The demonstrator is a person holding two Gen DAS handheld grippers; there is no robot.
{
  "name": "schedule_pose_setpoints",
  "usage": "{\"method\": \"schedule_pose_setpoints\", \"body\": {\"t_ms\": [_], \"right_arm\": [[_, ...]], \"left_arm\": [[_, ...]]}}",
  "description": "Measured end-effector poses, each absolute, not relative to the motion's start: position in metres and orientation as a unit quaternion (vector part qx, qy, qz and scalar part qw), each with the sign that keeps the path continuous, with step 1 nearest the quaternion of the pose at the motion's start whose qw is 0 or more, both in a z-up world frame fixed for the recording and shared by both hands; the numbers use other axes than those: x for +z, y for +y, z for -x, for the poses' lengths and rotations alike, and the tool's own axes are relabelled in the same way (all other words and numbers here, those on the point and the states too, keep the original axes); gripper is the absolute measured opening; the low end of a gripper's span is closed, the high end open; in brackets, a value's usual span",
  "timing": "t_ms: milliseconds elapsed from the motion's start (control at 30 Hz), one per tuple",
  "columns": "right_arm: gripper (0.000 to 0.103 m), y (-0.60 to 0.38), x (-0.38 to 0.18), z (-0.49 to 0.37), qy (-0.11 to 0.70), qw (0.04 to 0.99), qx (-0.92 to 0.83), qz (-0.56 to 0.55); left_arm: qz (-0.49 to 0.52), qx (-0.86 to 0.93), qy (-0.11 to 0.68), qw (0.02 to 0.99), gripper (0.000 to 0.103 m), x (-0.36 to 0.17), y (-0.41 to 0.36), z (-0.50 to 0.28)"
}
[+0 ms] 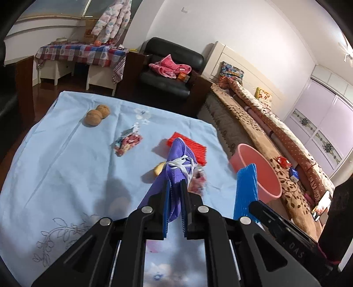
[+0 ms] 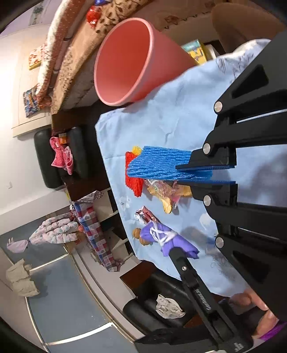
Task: Collect trash
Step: 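Carry the purple cloth and blue sponge over the pink bucket and open both tools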
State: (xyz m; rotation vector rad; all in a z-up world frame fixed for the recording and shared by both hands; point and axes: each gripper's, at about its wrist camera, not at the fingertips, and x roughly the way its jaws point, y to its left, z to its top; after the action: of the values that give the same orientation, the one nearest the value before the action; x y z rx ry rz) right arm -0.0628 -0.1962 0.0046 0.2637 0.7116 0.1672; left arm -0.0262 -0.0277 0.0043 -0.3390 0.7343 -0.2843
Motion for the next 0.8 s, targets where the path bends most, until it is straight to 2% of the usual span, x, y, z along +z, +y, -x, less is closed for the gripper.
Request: {"method": "schedule_pose_setpoints", "body": {"t_ms": [400, 600, 800], "right_arm": [[0.007, -0.232, 0.010, 0.053, 0.318, 0.935, 0.092, -0.129], [0.007, -0.289, 0.027, 0.037, 0.284, 0.946, 0.046, -0.146], [0.007, -0.346, 0.020, 0.011, 0.301, 0.937, 0.007, -0.178]], "left_arm": [[0.136, -0.172, 0.359, 0.907, 0.008, 0.015, -0.081, 0.012], [0.109, -0.217, 0.367, 0.898, 0.008, 0.034, -0.138, -0.026], [0.100, -0.273, 0.368, 0.883, 0.008, 0.043, -0.204, -0.054]]}}
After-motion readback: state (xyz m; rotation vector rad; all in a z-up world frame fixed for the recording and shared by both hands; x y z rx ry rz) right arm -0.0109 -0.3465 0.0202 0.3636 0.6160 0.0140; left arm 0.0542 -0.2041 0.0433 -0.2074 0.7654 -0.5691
